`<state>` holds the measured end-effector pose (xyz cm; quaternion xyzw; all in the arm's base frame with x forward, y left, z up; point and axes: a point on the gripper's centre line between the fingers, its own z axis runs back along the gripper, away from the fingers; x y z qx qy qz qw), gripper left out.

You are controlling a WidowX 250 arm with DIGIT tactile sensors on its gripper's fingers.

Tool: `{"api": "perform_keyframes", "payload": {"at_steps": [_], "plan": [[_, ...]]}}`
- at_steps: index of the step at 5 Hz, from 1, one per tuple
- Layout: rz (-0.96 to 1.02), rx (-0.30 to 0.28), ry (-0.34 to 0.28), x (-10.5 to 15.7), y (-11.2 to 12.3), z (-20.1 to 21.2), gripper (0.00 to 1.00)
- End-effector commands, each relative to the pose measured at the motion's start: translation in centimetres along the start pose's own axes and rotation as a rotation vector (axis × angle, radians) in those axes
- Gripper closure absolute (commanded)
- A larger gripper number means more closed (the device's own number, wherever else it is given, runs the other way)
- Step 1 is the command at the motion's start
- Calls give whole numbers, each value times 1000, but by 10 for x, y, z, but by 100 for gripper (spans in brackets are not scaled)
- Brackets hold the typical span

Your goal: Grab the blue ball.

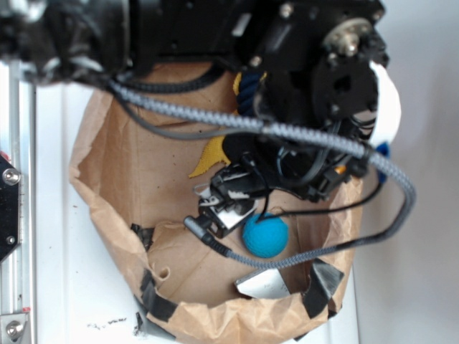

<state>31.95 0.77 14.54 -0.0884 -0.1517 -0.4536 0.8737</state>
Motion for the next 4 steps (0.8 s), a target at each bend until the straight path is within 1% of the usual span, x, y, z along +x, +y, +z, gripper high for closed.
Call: {"api": "perform_keyframes", "payload": {"at_steps": [1,2,3,4], "plan": [[-28,49,-25,15,-9,17,0],[-21,159,37,17,-23,-11,0],[-98,213,91,20,-43,-44,0],[-134,217,130,26,-54,-64,0]]}}
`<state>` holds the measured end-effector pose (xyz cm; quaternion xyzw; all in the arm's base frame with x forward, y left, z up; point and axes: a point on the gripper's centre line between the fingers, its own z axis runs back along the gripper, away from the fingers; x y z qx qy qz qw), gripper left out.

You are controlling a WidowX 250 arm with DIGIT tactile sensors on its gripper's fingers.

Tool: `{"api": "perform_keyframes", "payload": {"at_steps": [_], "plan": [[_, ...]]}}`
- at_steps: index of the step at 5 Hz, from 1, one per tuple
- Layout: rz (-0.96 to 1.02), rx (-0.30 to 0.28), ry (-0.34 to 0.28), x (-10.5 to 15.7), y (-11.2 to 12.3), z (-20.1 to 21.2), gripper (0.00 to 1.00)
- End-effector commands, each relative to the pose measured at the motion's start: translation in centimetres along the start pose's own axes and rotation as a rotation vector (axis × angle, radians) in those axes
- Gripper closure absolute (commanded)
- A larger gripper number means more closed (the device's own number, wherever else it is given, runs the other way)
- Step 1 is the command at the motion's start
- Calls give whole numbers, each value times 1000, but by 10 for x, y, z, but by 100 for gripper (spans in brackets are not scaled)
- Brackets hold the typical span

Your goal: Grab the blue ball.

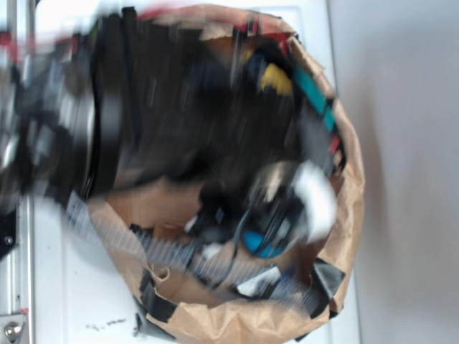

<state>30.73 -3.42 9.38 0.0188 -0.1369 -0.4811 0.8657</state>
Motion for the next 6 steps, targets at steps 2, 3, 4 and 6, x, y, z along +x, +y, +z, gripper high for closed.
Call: {"api": "perform_keyframes", "payload": {"at_steps": [2,3,4,6], "plan": [[-21,75,106,47,-9,-44,0],[-2,68,108,48,-1,-56,0],[-15,99,105,45,1,-61,100],[-27,3,-90,29,-3,-43,100]]}}
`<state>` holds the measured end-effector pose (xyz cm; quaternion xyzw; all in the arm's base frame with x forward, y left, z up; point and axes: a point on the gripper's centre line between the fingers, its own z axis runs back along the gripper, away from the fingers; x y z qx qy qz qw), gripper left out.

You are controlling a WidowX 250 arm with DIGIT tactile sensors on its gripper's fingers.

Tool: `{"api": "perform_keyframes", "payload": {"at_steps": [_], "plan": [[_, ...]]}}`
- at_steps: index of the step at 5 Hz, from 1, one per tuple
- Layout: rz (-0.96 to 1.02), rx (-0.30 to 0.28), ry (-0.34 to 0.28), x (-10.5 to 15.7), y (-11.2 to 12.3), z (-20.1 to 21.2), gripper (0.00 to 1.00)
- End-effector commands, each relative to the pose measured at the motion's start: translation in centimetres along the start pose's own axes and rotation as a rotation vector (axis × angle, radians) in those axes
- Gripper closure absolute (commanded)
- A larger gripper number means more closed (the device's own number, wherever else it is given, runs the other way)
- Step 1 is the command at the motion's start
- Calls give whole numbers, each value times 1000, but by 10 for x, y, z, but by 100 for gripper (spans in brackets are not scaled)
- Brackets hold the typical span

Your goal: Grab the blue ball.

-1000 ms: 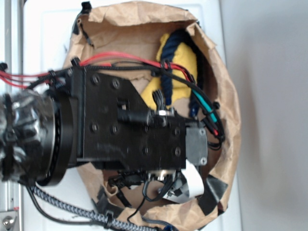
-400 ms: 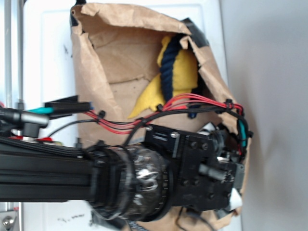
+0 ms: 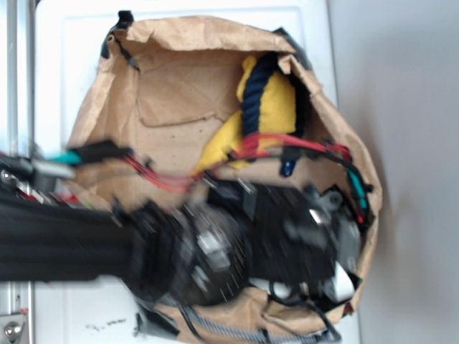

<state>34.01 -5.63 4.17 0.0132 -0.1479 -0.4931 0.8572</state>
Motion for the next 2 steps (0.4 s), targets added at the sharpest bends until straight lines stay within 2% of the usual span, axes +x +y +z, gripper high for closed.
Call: {"api": "perform_keyframes", "payload": {"at_steps": [1,2], "plan": [[33,-9,-84,1,-12,25,100],[71,-16,-72,-9,-8,49,100]]}}
